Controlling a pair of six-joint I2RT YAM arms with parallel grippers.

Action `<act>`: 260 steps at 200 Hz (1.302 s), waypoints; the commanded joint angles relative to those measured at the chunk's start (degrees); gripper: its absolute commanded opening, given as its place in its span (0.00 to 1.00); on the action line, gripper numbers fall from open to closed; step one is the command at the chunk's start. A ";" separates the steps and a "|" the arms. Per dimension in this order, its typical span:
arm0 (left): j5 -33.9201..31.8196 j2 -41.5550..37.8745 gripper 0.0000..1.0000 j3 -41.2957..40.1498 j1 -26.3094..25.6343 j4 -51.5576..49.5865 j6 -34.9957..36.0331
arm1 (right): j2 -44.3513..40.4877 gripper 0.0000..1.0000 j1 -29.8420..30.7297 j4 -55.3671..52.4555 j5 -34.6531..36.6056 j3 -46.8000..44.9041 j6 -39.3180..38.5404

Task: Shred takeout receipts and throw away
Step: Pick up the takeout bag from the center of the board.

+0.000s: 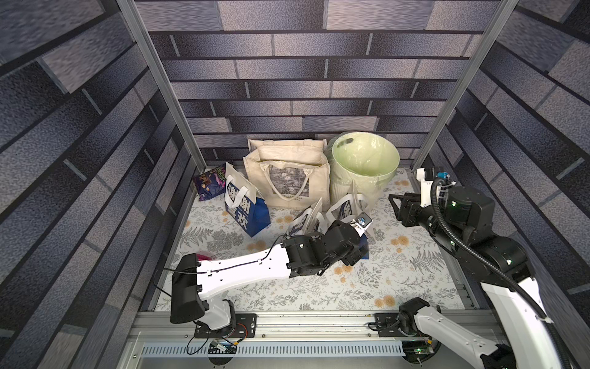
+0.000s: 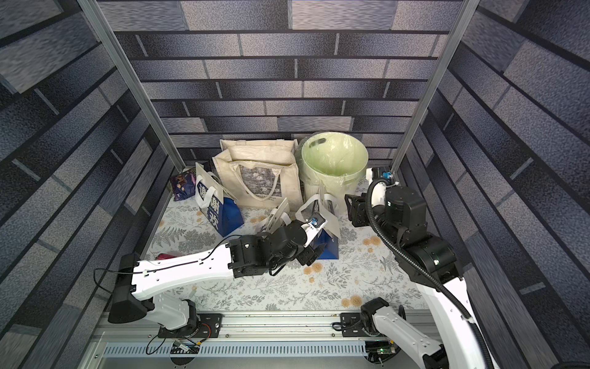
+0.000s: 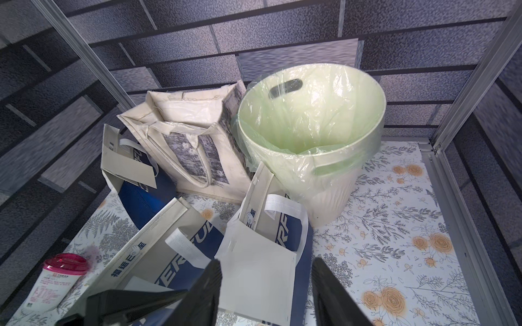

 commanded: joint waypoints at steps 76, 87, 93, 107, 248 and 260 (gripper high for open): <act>-12.53 7.18 0.62 -10.13 1.89 27.05 -1.91 | -6.03 0.55 -0.13 -12.80 2.20 3.98 -3.10; -13.51 7.76 0.60 -10.34 2.21 28.88 -1.72 | -5.90 0.55 -0.14 -13.47 2.11 4.32 -3.12; -13.77 8.08 0.58 -10.35 2.31 29.82 -1.56 | -5.83 0.55 -0.14 -13.94 1.87 4.55 -3.21; -13.92 8.85 0.54 -10.43 2.72 31.96 -0.91 | -5.27 0.55 -0.13 -15.47 1.74 5.44 -3.21; -2.47 5.73 0.00 -12.82 5.07 36.16 -0.67 | -6.61 0.56 0.82 -13.78 -12.50 -10.18 -46.39; -2.09 5.02 0.00 -12.90 4.86 35.26 -2.52 | -9.53 0.62 0.92 -8.14 -12.63 -16.58 -51.52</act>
